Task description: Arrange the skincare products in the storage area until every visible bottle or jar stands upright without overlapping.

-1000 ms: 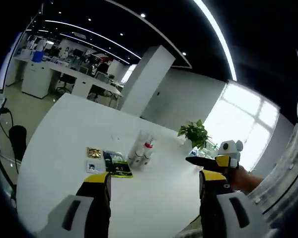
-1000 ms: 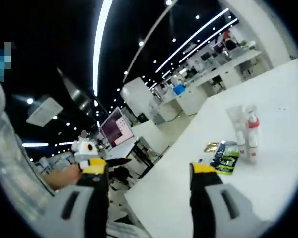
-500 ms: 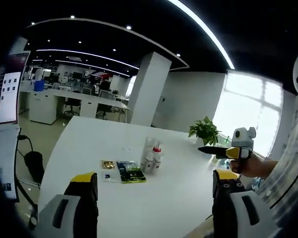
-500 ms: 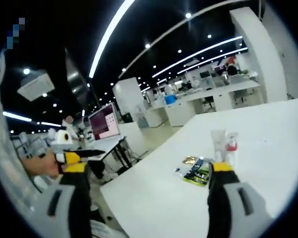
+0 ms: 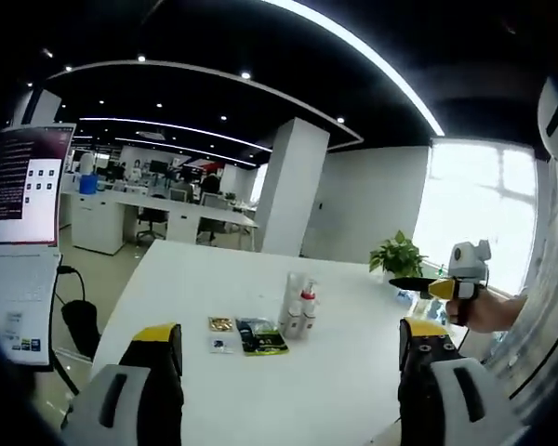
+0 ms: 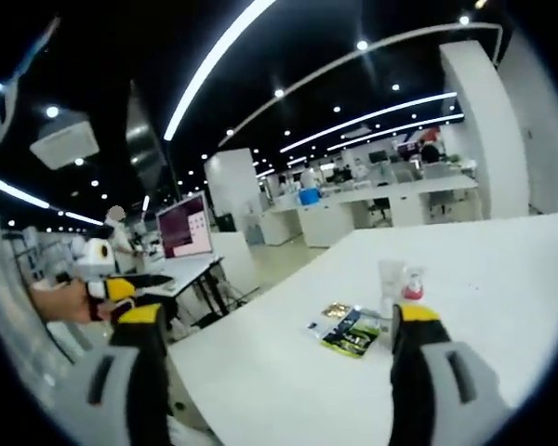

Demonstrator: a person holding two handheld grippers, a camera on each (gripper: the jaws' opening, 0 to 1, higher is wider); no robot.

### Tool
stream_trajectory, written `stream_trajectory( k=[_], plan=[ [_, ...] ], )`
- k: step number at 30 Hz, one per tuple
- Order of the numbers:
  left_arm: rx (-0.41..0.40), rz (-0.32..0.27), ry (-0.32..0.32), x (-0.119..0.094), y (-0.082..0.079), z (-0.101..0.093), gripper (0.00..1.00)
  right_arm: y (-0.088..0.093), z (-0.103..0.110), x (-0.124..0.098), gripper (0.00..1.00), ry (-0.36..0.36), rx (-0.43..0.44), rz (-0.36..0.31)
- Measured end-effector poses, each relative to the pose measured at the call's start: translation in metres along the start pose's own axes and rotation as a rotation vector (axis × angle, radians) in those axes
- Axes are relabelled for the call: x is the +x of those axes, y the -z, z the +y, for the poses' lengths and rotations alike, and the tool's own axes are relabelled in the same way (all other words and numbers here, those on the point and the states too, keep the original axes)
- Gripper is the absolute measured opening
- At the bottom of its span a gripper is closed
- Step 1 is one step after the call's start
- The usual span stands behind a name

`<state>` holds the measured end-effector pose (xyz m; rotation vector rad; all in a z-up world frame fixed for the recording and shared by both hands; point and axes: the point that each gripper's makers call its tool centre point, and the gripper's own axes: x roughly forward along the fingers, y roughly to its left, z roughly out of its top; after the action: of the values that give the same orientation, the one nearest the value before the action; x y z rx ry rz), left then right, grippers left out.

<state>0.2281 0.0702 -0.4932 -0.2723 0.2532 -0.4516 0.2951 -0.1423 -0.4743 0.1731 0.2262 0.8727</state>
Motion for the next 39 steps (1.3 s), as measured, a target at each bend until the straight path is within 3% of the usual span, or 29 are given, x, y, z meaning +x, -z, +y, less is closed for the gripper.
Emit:
stream_trajectory(
  k=[9,21,27,39],
  plan=[
    [0.028,-0.004,-0.018,-0.002,0.006,-0.006,1.00,0.002,0.005,0.008,0.99,-0.018,-0.022,0.015],
    [0.063,-0.023,-0.015,-0.005,-0.002,-0.005,1.00,-0.005,0.012,0.014,0.99,-0.022,-0.036,-0.009],
    [0.077,-0.023,-0.026,-0.005,-0.001,-0.006,1.00,0.000,0.012,0.014,0.99,-0.033,-0.042,0.005],
    [0.087,-0.014,-0.006,0.014,-0.005,-0.013,1.00,-0.005,-0.005,0.001,0.99,0.007,-0.027,-0.030]
  ],
)
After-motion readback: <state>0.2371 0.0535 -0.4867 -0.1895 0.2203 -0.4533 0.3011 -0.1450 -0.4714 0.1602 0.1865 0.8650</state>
